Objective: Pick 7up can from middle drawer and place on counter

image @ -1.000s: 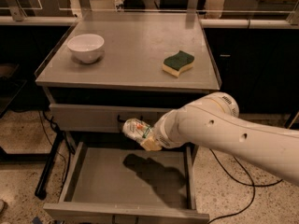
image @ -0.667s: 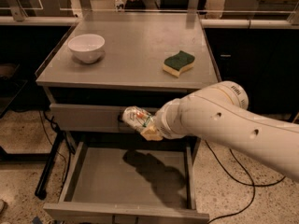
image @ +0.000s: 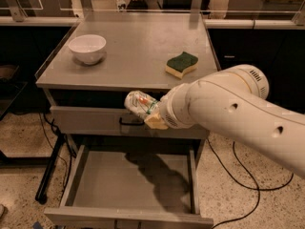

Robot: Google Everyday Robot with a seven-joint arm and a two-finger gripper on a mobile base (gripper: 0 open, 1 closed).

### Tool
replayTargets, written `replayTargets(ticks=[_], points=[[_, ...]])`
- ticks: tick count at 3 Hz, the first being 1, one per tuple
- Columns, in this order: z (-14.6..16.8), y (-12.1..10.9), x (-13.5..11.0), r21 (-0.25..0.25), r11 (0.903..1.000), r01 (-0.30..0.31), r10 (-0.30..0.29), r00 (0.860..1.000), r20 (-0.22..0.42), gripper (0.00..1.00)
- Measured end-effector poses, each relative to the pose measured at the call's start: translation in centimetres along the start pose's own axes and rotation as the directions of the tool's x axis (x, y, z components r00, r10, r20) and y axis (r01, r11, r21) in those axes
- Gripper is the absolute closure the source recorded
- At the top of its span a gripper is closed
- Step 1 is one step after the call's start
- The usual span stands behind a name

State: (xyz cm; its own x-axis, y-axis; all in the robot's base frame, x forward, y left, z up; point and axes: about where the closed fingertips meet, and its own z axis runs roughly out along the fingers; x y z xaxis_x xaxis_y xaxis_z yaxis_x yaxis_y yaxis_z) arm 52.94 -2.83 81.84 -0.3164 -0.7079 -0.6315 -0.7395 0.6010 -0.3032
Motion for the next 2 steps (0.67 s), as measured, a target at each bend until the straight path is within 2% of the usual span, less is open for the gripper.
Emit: replayTargets(ticks=[1, 2], points=[[-0.1, -0.4, -0.4, 0.010, 0.9999, -0.012, 0.012, 1.000, 0.006, 1.00], [-1.0, -3.3, -2.9, 0.057, 0.9984, -0.004, 0.003, 1.000, 0.021, 1.00]])
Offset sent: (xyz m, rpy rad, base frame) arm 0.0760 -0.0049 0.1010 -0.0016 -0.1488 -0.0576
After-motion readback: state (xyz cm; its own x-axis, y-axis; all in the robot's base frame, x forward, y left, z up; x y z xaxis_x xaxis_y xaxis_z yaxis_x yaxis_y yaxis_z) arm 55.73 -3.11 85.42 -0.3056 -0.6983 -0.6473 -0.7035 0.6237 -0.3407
